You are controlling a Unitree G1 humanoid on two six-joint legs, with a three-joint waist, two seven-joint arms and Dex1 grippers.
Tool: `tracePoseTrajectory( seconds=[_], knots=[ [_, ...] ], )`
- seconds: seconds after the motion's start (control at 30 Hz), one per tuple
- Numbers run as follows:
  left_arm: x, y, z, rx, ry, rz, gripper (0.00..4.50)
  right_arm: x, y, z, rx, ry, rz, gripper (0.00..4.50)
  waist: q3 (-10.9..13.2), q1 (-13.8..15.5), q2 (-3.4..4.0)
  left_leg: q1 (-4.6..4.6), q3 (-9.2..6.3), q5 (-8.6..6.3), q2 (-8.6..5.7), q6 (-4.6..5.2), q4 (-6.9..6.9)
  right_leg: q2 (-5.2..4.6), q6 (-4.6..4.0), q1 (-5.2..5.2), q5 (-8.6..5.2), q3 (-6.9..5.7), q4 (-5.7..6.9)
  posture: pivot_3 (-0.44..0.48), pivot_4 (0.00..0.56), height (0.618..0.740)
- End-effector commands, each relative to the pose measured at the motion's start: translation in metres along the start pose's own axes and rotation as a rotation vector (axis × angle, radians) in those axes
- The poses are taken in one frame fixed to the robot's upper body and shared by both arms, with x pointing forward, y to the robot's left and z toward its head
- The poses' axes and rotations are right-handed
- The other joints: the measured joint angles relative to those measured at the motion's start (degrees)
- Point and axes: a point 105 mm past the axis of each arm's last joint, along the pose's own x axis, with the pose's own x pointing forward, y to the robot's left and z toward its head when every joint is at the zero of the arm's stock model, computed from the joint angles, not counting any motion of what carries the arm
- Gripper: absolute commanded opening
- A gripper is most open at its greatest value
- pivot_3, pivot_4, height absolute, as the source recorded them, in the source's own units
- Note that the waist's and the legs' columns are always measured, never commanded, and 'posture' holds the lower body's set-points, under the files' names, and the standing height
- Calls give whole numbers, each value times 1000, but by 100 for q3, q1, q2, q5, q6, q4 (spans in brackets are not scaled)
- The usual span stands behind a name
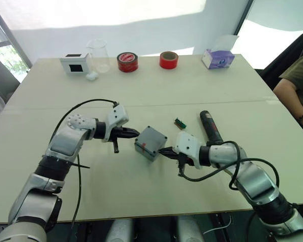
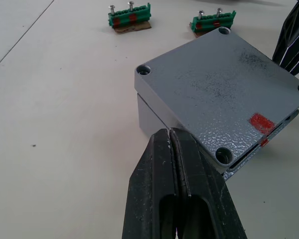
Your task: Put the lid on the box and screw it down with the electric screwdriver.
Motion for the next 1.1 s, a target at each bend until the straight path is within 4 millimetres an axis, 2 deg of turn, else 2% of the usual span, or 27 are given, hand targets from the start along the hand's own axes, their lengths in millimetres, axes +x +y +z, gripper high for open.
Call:
tracePoseTrajectory(
  seconds=[0.03, 0.4, 1.1],
  knots=[
    [-2, -3, 10, 49, -16, -13, 0, 1, -1, 13, -52, -37, 2, 42, 0, -1, 0, 0, 0, 0, 0, 0, 0, 0, 0, 0, 0, 0, 0, 0, 150, 740],
    [-3, -6, 6, 62, 10, -22, 0, 2, 0, 11, -51, -31, 7, 42, 0, 0, 0, 0, 0, 0, 0, 0, 0, 0, 0, 0, 0, 0, 0, 0, 150, 740],
    [2, -10, 9, 76, 5, -39, 0, -1, -11, 2, -62, 1, -46, 42, 0, -8, 1, 0, 0, 0, 0, 0, -1, 0, 0, 0, 0, 0, 0, 0, 150, 740]
  ],
)
